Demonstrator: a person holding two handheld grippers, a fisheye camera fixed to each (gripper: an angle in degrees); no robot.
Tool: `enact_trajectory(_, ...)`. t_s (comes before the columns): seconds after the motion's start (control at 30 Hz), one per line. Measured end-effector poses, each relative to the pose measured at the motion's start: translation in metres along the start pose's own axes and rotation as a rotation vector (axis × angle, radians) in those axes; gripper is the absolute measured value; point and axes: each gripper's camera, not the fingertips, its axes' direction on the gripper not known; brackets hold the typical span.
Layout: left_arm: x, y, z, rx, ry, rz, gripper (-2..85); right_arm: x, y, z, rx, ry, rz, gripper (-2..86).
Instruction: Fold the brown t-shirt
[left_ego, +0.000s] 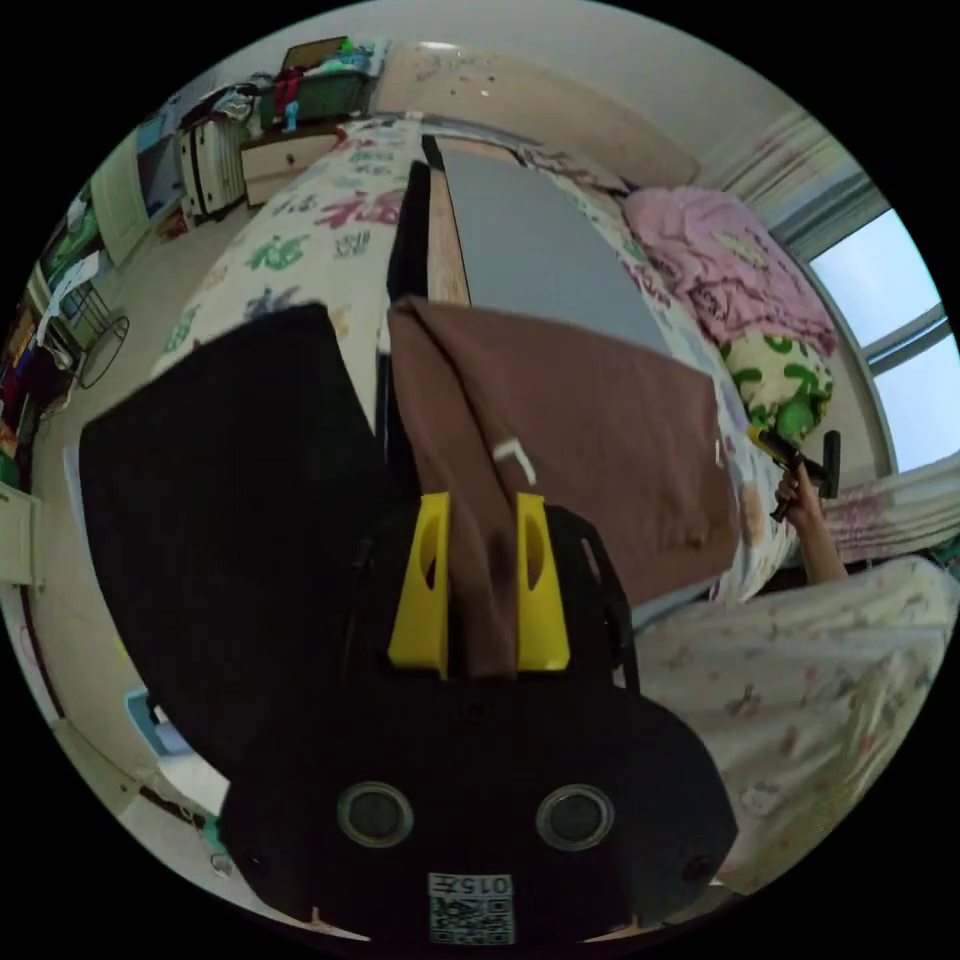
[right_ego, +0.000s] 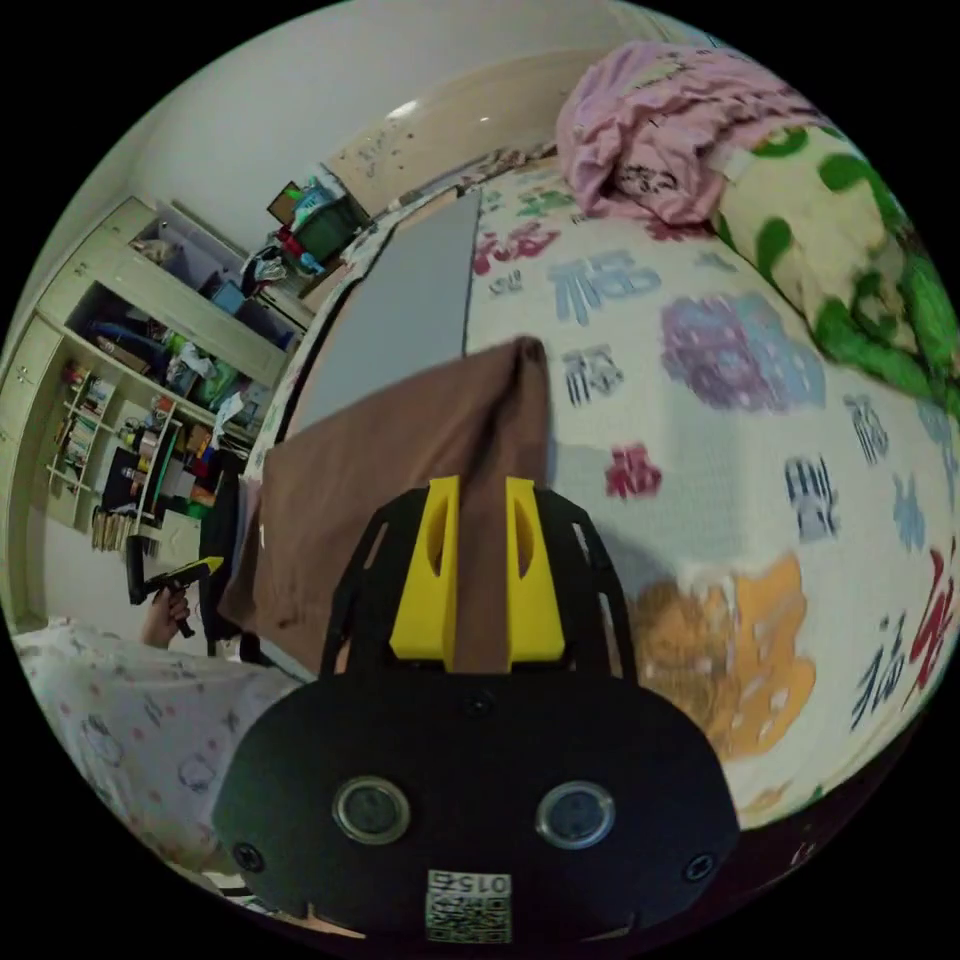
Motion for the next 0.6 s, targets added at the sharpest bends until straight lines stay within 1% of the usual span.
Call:
enact_trajectory(0.07,0.017,0.020,0.006,-0.043,-0.027,-0.007,11.0,0.023,0.071,-0.001,-0.016,0.017,0.086,10.0)
enact_trajectory(0.13,0.030,0.030,0.010,-0.044,-0.091,-0.014,11.8,0.033,0.114,0.001,-0.007,0.023,0.121,10.9)
enact_trajectory(0.2,0.043,0.030,0.005,0.000,-0.214,-0.012,10.5,0.042,0.146,0.009,-0.020,0.020,0.144,11.6)
enact_trajectory(0.3,0.046,0.024,-0.006,0.022,-0.228,-0.056,8.1,0.047,0.181,0.035,-0.113,-0.023,0.134,13.1)
enact_trajectory(0.37,0.043,0.018,-0.008,-0.010,-0.260,-0.066,5.8,0.046,0.204,0.066,-0.213,-0.037,0.102,12.7)
enact_trajectory(0.47,0.038,0.002,-0.016,-0.057,-0.215,-0.061,2.3,0.051,0.235,0.104,-0.309,-0.113,0.099,8.1)
enact_trajectory(0.5,0.037,-0.003,-0.022,-0.069,-0.198,-0.047,1.7,0.052,0.241,0.107,-0.307,-0.100,0.096,7.3)
enact_trajectory(0.57,0.039,-0.007,-0.035,-0.068,-0.188,-0.031,1.0,0.051,0.266,0.112,-0.319,-0.065,0.061,3.0)
enact_trajectory(0.6,0.042,-0.008,-0.044,-0.070,-0.200,-0.014,0.7,0.051,0.273,0.111,-0.321,-0.062,0.055,2.6)
